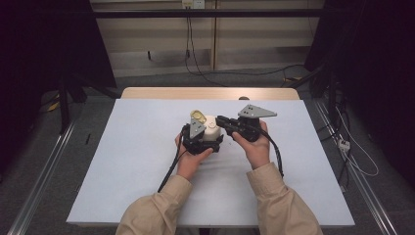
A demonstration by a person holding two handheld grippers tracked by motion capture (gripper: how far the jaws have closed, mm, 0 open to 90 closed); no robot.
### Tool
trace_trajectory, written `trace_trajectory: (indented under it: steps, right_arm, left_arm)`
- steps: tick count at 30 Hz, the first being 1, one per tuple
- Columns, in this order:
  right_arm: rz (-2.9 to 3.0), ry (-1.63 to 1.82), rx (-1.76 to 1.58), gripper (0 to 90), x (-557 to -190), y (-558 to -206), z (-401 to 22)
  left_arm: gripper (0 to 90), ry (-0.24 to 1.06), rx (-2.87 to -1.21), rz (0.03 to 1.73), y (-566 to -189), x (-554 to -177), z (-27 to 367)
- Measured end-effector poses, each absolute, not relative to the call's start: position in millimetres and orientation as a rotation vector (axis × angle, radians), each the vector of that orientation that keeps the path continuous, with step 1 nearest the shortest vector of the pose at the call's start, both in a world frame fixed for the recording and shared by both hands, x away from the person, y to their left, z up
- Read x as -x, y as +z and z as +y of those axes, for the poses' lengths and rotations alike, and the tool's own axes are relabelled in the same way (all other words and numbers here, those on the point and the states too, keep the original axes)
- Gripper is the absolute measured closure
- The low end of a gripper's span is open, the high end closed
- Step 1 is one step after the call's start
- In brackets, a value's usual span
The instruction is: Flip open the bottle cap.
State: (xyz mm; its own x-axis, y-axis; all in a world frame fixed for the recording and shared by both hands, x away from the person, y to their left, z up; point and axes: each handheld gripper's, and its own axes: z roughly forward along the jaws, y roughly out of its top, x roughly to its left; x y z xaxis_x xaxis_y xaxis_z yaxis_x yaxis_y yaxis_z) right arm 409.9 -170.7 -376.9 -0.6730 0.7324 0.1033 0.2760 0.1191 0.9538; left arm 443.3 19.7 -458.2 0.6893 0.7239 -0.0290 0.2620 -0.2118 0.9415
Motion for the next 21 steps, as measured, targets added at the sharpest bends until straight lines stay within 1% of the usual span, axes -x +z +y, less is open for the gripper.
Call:
trace_trajectory:
  steps: [2, 6, 7, 9, 11, 16, 18, 20, 21]
  right_arm:
    - [2.000, 1.580, -0.992, 77.2, -408, -378, -173]
    - [1.996, 1.554, -1.007, 65.5, -404, -380, -176]
    - [1.996, 1.552, -1.011, 64.0, -403, -381, -177]
    - [1.996, 1.560, -1.026, 57.1, -401, -383, -179]
    - [2.007, 1.548, -1.027, 54.8, -400, -385, -180]
    - [2.003, 1.548, -1.022, 40.5, -395, -384, -184]
    - [1.994, 1.567, -1.007, 38.9, -392, -384, -185]
    - [1.994, 1.563, -1.011, 32.4, -389, -385, -186]
    - [1.996, 1.567, -1.018, 31.0, -389, -385, -187]
  left_arm:
    - [4.6, 0.507, -1.778, 0.791, -458, -443, 19]
    - [4.6, 0.507, -1.786, 0.786, -457, -443, 21]
    - [4.5, 0.508, -1.791, 0.784, -457, -443, 21]
    - [4.5, 0.505, -1.794, 0.784, -457, -443, 21]
    - [4.4, 0.505, -1.800, 0.785, -458, -442, 21]
    - [4.0, 0.496, -1.802, 0.798, -458, -441, 21]
    - [4.0, 0.491, -1.805, 0.797, -458, -441, 22]
    - [4.1, 0.491, -1.810, 0.796, -457, -441, 22]
    - [4.0, 0.487, -1.809, 0.800, -457, -441, 22]
